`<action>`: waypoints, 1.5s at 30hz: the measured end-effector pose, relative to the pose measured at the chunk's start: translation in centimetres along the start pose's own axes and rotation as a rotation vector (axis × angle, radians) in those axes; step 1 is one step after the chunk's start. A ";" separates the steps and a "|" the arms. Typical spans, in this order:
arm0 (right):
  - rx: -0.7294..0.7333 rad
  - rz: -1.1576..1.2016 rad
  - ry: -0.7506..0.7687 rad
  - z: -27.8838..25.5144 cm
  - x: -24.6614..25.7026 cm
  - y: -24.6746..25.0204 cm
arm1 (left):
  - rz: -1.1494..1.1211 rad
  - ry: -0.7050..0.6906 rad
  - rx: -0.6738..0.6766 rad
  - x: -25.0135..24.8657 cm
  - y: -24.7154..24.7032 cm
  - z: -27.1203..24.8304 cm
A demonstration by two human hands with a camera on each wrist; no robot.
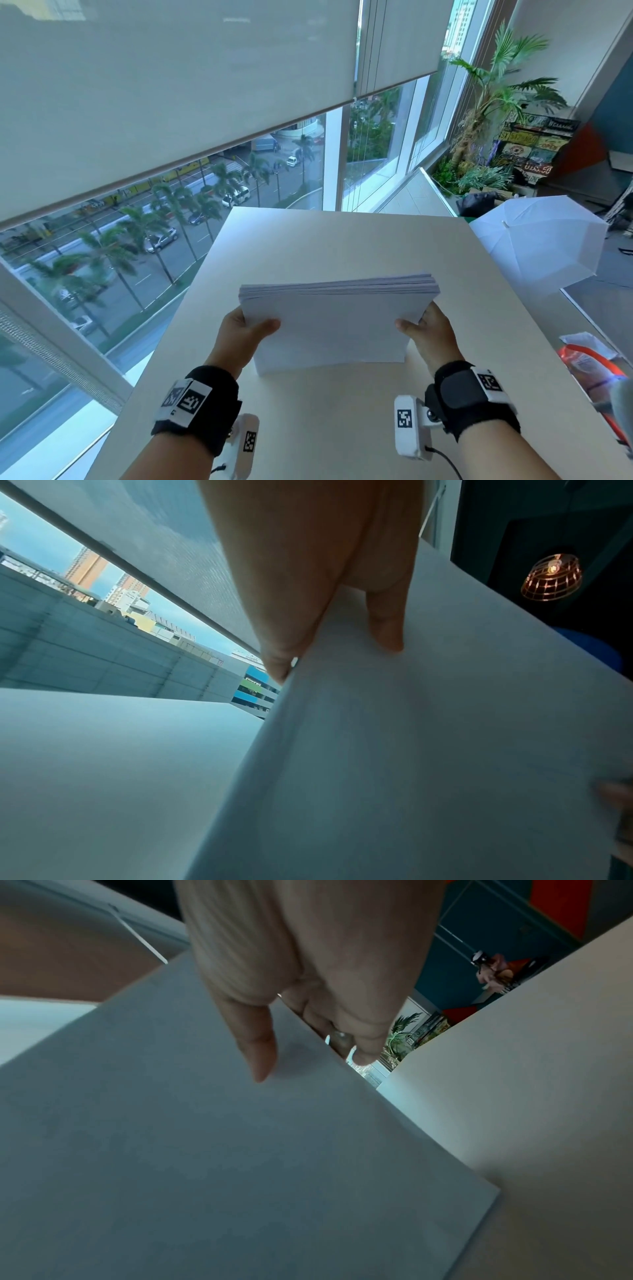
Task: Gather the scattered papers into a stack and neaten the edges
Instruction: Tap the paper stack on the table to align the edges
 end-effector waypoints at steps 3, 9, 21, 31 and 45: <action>-0.087 -0.089 0.024 0.1 0.3 0.5 | -0.007 0.003 -0.013 0.2 0.1 0.1; -0.005 -0.019 -0.109 0.7 -2.1 -0.3 | -0.004 0.040 0.031 0.5 -0.1 0.4; -0.161 0.073 -0.009 -0.9 -0.5 -0.1 | 0.025 0.010 -0.022 -0.3 -0.4 0.1; 0.221 0.223 -0.082 -0.1 2.7 -1.1 | -0.205 0.106 0.241 -2.2 0.1 0.1; 0.080 -0.072 0.104 0.2 6.9 0.9 | 0.051 0.089 0.190 -3.4 0.0 -1.2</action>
Point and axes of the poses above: each hand's wrist, its own z-axis towards the middle knuckle, its own y-axis out of the back of the hand, x = y × z, the point moved 10 cm from there along z, towards the middle knuckle, and after that the axes turned 8 degrees about z, right-handed, at the moved point
